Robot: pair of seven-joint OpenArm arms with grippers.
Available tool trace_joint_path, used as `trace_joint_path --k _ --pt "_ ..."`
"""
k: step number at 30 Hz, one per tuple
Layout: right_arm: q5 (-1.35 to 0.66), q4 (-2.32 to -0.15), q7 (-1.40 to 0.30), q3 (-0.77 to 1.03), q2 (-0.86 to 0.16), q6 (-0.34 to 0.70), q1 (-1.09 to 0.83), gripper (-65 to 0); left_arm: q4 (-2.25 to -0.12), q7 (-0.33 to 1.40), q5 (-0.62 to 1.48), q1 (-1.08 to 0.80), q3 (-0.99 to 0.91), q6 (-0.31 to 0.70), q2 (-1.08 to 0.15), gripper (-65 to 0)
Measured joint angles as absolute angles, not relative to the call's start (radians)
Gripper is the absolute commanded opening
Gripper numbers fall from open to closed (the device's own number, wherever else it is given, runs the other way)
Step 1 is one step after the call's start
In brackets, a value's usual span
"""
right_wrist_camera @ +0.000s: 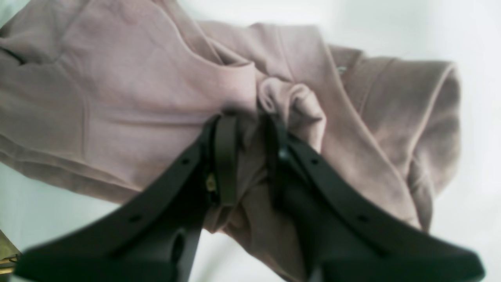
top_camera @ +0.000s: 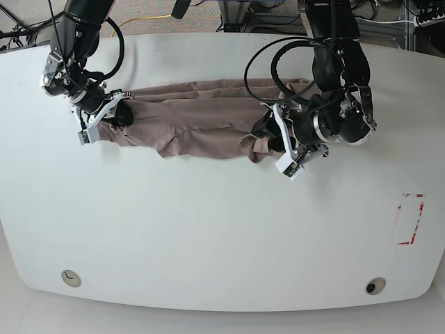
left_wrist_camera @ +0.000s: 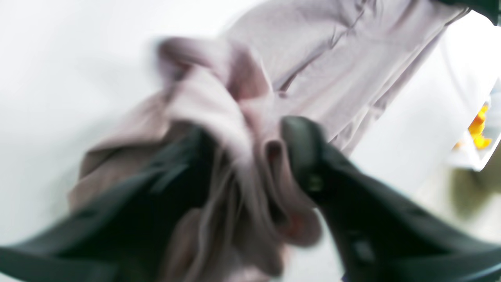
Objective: Fold the T-shirt properly
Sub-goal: 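Carry the left gripper's strip end toward the right gripper, folding it over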
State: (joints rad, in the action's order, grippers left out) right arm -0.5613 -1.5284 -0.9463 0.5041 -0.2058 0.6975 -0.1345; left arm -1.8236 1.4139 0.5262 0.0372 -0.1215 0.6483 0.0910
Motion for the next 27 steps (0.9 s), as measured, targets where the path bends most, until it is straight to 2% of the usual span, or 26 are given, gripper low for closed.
trace_joint_path --k 3,10,13,17,20,22,24,25,27 --pt "-0.561 -1.528 -0.946 0.504 -0.206 0.698 -0.134 -52.6 -1.824 1.415 0.537 0.037 -0.08 0.607 0.088 -23.5" --pt "-0.562 -1.528 -0.946 0.504 -0.205 0.698 -0.134 -52.6 -1.825 1.414 0.783 0.043 0.016 0.602 0.098 -23.5" --pt "-0.56 -1.529 -0.947 0.504 -0.204 0.698 -0.131 -52.6 -1.827 1.414 0.794 0.057 -0.01 0.602 0.09 -23.6" --pt "-0.558 -1.528 -0.947 0.503 -0.202 0.698 -0.128 -52.6 -1.842 1.414 0.713 0.059 -0.151 0.601 0.065 -24.3" --pt "-0.556 -1.528 -0.951 0.503 -0.202 0.698 -0.125 -52.6 -1.845 1.416 0.599 0.058 -0.232 0.599 0.004 -33.3" --pt "-0.556 -1.528 -0.952 0.503 -0.202 0.698 -0.124 -52.6 -1.845 1.417 0.556 0.056 -0.277 0.599 -0.015 -45.7" --pt "-0.557 -1.528 -0.953 0.503 -0.202 0.698 -0.123 -52.6 -1.844 1.417 0.519 0.054 -0.319 0.598 -0.026 -54.4" --pt "-0.557 -1.528 -0.953 0.503 -0.202 0.698 -0.123 -52.6 -1.843 1.414 0.497 0.054 -0.338 0.599 -0.025 -57.6" --pt "-0.557 -1.528 -0.953 0.503 -0.203 0.698 -0.123 -52.6 -1.838 1.414 0.465 0.054 -0.367 0.599 -0.019 -56.9"
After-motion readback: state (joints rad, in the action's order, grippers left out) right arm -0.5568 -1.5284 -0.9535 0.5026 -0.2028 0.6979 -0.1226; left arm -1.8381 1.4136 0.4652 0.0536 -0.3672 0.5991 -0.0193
